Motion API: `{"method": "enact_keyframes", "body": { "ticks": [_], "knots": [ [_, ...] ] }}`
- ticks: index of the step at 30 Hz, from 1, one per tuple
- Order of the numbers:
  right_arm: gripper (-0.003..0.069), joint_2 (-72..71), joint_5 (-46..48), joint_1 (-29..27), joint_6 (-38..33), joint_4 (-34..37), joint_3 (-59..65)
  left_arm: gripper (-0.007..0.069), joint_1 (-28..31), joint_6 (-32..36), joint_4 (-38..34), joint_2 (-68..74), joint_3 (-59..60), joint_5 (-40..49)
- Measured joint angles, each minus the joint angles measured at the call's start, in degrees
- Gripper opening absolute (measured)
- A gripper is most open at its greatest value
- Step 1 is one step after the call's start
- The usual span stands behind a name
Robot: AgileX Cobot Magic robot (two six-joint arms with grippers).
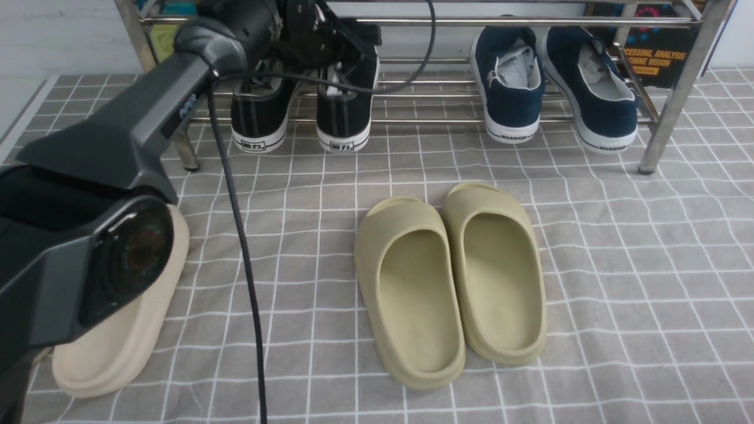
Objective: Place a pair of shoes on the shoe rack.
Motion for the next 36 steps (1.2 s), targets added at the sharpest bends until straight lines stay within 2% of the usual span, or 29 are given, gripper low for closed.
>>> {"method": "enact_keyframes", "body": {
  "ticks": [3, 4, 7, 9, 10, 11, 13, 14, 15, 20, 23, 25, 26, 28, 30, 36],
  "knots": [
    [0.0239, 0.00, 0.00, 0.00, 0.00, 0.00, 0.00, 0.0480, 0.00, 1.29, 0.05, -3.69, 0.00, 6.36],
    [0.0239, 0.00, 0.00, 0.00, 0.00, 0.00, 0.00, 0.0462, 0.00, 3.71, 0.36, -7.26, 0.00, 11.37],
    [0.0239, 0.00, 0.00, 0.00, 0.00, 0.00, 0.00, 0.0413, 0.00, 7.65, 1.26, -11.24, -0.13, 18.35],
    [0.0239, 0.00, 0.00, 0.00, 0.00, 0.00, 0.00, 0.0260, 0.00, 13.20, 2.29, -17.95, -0.29, 28.62],
    [0.0239, 0.00, 0.00, 0.00, 0.00, 0.00, 0.00, 0.0260, 0.00, 13.48, 2.28, -18.47, -0.29, 28.62],
    [0.0239, 0.00, 0.00, 0.00, 0.00, 0.00, 0.00, 0.0127, 0.00, 15.16, 2.43, -23.96, 1.09, 30.45],
    [0.0239, 0.00, 0.00, -0.05, 0.00, 0.00, 0.00, 0.0022, 0.00, 15.52, 2.50, -30.09, 3.14, 30.70],
    [0.0239, 0.00, 0.00, -0.05, 0.00, 0.00, 0.00, 0.0001, 0.00, 15.52, 2.50, -30.82, 3.73, 30.70],
    [0.0239, 0.00, 0.00, -0.05, 0.00, 0.00, 0.00, -0.0013, 0.00, 15.57, 2.00, -37.48, 6.63, 30.70],
    [0.0239, 0.00, 0.00, -0.05, 0.00, -0.01, 0.00, -0.0013, 0.00, 15.90, -0.63, -52.68, 18.91, 30.70],
    [0.0239, 0.00, 0.00, -0.05, 0.00, -0.01, 0.00, -0.0013, 0.00, 13.58, -3.38, -68.99, 38.19, 22.69],
    [0.0239, 0.00, 0.00, -0.05, 0.00, -0.01, 0.00, -0.0013, 0.00, 11.28, -5.27, -77.69, 51.51, 13.03],
    [0.0239, 0.00, 0.00, -0.05, 0.00, -0.01, 0.00, -0.0013, 0.00, 11.10, -5.27, -77.69, 52.91, 12.01],
    [0.0239, 0.00, 0.00, -0.05, 0.00, -0.01, 0.00, -0.0013, 0.00, 9.85, -7.62, -87.67, 68.39, 0.77],
    [0.0239, 0.00, 0.00, -0.05, 0.00, -0.01, 0.00, -0.0013, 0.00, 9.55, -8.97, -93.06, 79.73, -5.66],
    [0.0239, 0.00, 0.00, -0.05, 0.00, -0.01, 0.00, -0.0013, 0.00, 9.33, -8.97, -97.82, 97.23, -16.37]
  ]
}}
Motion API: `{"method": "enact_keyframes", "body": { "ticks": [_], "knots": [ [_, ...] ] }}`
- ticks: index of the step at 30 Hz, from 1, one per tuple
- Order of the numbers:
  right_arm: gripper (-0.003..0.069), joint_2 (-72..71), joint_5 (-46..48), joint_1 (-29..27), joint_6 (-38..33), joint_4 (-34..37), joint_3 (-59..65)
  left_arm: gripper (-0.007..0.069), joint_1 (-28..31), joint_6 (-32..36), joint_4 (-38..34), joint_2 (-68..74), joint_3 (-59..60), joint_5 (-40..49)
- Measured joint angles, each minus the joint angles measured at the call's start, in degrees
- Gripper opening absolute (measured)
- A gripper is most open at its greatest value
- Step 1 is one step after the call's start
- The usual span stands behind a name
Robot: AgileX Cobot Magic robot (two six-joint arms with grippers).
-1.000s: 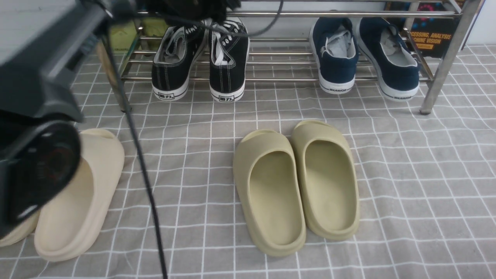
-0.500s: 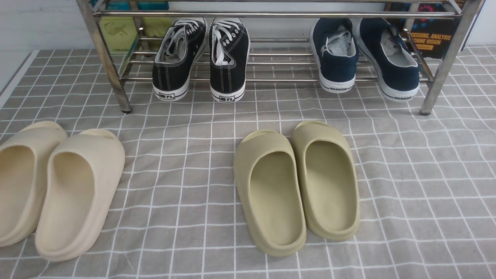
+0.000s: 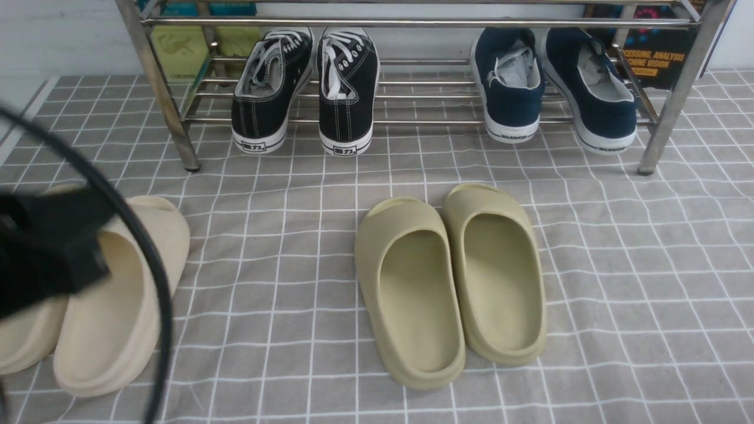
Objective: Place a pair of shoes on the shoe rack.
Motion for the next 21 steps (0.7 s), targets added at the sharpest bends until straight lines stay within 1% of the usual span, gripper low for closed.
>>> {"method": "enact_keyframes", "body": {
  "ticks": [1, 2, 4, 10, 15, 19, 20, 21],
  "knots": [
    [0.0239, 0.00, 0.00, 0.00, 0.00, 0.00, 0.00, -0.0013, 0.00, -0.05, 0.00, -0.09, 4.65, -3.73],
    [0.0239, 0.00, 0.00, 0.00, 0.00, 0.00, 0.00, -0.0013, 0.00, -0.05, 0.00, -0.09, 4.65, -4.10],
    [0.0239, 0.00, 0.00, 0.00, 0.00, 0.00, 0.00, -0.0013, 0.00, -0.25, -0.06, 0.71, 10.53, -7.21],
    [0.0239, 0.00, 0.00, 0.00, 0.00, 0.00, 0.00, -0.0013, 0.00, -1.10, -0.52, 3.14, 18.28, -8.60],
    [0.0239, 0.00, 0.00, 0.00, 0.00, 0.00, 0.00, -0.0013, 0.00, -1.40, -0.25, 1.07, 20.53, -10.64],
    [0.0239, 0.00, 0.00, 0.00, 0.00, 0.00, 0.00, -0.0013, 1.30, -1.41, 1.26, -11.08, 27.07, -18.17],
    [0.0239, 0.00, 0.00, 0.00, 0.00, 0.00, 0.00, -0.0013, 1.61, -1.41, 1.26, -12.53, 27.38, -18.54],
    [0.0239, 0.00, 0.00, 0.00, 0.00, 0.00, 0.00, -0.0013, 3.09, -1.41, 1.61, -17.72, 29.48, -20.80]
  ]
}}
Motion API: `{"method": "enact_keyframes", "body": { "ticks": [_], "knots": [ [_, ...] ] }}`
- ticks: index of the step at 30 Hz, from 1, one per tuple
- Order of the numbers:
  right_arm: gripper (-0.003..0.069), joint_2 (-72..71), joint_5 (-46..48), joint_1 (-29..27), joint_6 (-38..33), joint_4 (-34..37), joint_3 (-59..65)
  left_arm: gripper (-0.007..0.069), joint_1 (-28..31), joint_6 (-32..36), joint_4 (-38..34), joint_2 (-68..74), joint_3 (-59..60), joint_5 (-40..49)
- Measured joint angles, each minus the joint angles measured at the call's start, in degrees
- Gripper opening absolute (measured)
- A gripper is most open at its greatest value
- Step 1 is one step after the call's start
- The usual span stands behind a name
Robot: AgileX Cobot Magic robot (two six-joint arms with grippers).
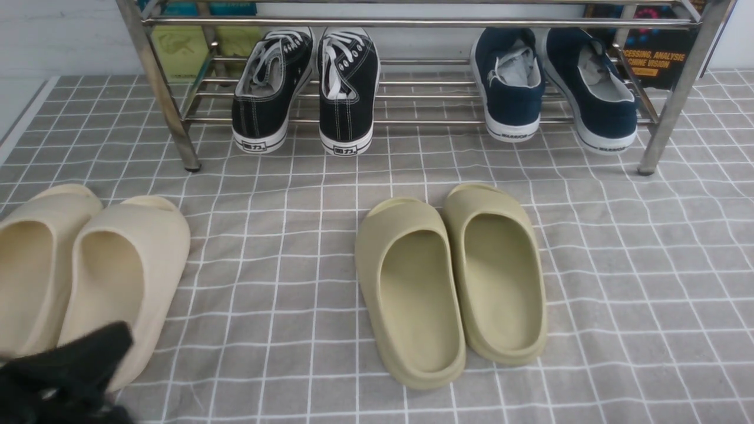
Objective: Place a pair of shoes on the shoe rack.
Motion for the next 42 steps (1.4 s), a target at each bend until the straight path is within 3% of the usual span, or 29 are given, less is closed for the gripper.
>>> {"method": "enact_keyframes", "body": {
  "ticks": [5, 9, 16, 42],
  "knots": [
    [0.0239, 0.00, 0.00, 0.00, 0.00, 0.05, 0.00, -0.0013, 7.81, 0.00, 0.57, -15.35, 6.72, -1.36],
    [0.0239, 0.00, 0.00, 0.00, 0.00, 0.05, 0.00, -0.0013, 11.31, -0.20, 0.51, -18.14, 8.61, 5.35],
    [0.0239, 0.00, 0.00, 0.00, 0.00, 0.05, 0.00, -0.0013, 11.61, 2.17, -0.19, -18.16, 8.94, 18.85],
    [0.0239, 0.00, 0.00, 0.00, 0.00, 0.05, 0.00, -0.0013, 11.61, 3.90, -3.41, -18.16, 8.94, 19.18]
  ]
}}
